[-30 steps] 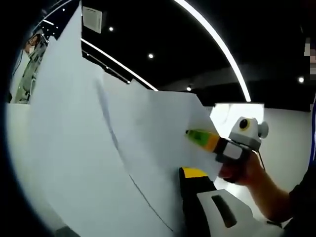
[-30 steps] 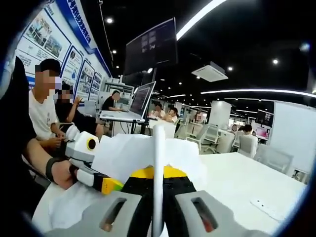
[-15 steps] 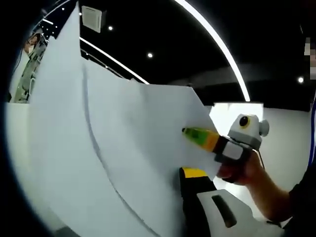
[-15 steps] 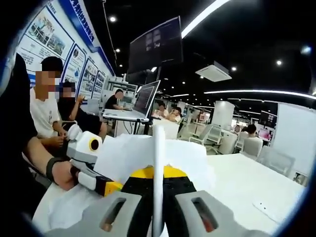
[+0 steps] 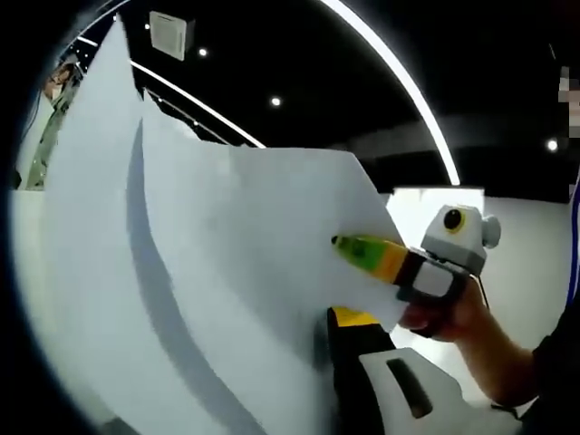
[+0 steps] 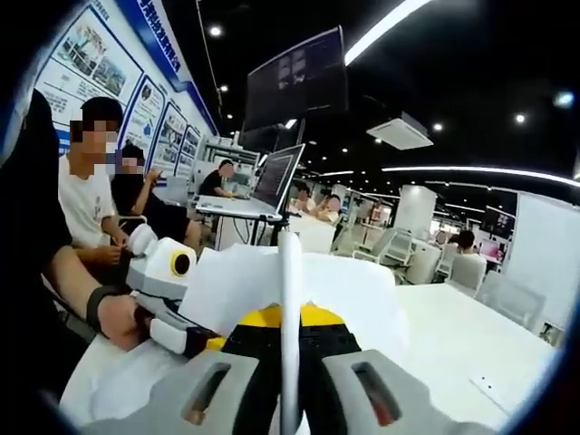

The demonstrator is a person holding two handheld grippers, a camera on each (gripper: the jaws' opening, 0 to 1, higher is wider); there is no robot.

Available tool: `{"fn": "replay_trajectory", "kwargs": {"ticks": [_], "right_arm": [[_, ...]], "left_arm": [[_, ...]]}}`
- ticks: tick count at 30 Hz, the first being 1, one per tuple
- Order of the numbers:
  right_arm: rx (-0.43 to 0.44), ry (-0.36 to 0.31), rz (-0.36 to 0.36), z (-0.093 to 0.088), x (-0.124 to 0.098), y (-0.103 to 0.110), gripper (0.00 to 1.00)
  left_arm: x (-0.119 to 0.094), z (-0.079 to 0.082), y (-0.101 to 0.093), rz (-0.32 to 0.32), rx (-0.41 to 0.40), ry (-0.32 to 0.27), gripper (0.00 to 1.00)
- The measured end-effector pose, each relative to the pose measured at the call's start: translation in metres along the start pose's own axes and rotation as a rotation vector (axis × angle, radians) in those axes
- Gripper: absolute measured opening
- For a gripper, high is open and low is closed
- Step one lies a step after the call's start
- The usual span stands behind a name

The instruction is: Organize the stack of printing papers by aligning and flattening the scattered papers on the table

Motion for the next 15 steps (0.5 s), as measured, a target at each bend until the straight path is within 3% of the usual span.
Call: {"fn": "replay_trajectory", "kwargs": {"ticks": [8, 15], "right_arm": [[-0.013, 0.011, 0.002, -0.0021, 0.0016, 0.0008, 0.01], [-0.011, 0.023, -0.018, -0.0045, 0.0002, -0.0013, 0.11]], "left_arm": [[0.0002, -0.0006, -0.0028, 0.001, 0.012, -0.003, 0.15], [-0.0014, 0.0014, -0.0021, 0.003, 0.011, -0.013, 0.09]]}}
Point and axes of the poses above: the point that each gripper's makers call its tool centre point, and the gripper's own axes: x roughly forward along the fingers, y roughly to its left, z roughly out of its top, the point moved 3 cm from there along -x, roughly backward along the fingers, and after that the axes turned 9 degrees about z, right-handed, at the moved point
